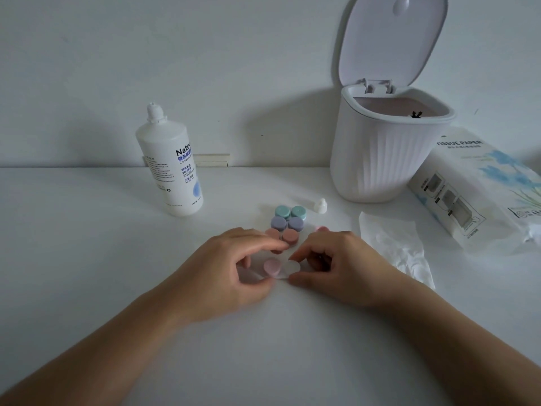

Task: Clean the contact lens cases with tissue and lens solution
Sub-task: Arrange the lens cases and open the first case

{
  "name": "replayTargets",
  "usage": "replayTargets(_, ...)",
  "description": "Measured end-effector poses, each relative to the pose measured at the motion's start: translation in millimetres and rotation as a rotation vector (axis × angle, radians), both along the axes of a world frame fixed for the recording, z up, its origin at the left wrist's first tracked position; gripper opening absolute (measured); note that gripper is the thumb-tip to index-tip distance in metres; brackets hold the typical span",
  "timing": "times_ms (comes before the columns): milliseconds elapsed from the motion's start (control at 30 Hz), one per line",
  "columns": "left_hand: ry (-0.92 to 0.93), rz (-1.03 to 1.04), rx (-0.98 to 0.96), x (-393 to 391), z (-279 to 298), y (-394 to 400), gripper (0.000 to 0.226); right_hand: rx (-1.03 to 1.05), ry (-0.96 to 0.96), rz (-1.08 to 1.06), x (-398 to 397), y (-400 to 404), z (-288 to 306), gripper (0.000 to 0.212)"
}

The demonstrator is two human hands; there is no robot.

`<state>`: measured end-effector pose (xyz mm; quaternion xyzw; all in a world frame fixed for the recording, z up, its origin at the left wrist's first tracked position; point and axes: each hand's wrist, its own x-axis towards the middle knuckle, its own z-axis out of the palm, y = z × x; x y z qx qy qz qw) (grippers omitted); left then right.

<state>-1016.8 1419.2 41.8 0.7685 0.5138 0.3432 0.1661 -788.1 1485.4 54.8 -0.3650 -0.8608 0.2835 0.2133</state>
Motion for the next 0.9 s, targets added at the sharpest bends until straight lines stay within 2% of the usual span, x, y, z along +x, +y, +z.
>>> replayTargets(133, -0.015, 0.025, 0.031, 3, -3, 2, 0.035, 0.015, 0.002, 0.01, 0, 0, 0, 0.017)
replayTargets(300, -0.081, -0.027, 0.036, 0, -3, 4, 0.039, 0.028, -0.009, 0.006, 0, 0, -1, 0.017)
replayTargets(367, -0.131, -0.015, 0.05, -2, -1, 6, 0.031, 0.032, -0.016, 0.002, 0, 0, -1, 0.016)
replayTargets(567, -0.257, 0.247, 0.091, -14, 6, 15, 0.009, 0.032, -0.029, 0.001, -1, 0, 0, 0.016)
replayTargets(700, -0.263, 0.419, 0.019, -22, 0, 21, 0.019, 0.025, -0.028, -0.011, 0, 0, 0, 0.017)
replayTargets(900, -0.189, 0.459, -0.088, -30, -7, 25, 0.018, 0.031, -0.043, -0.008, 0, -1, 0, 0.017)
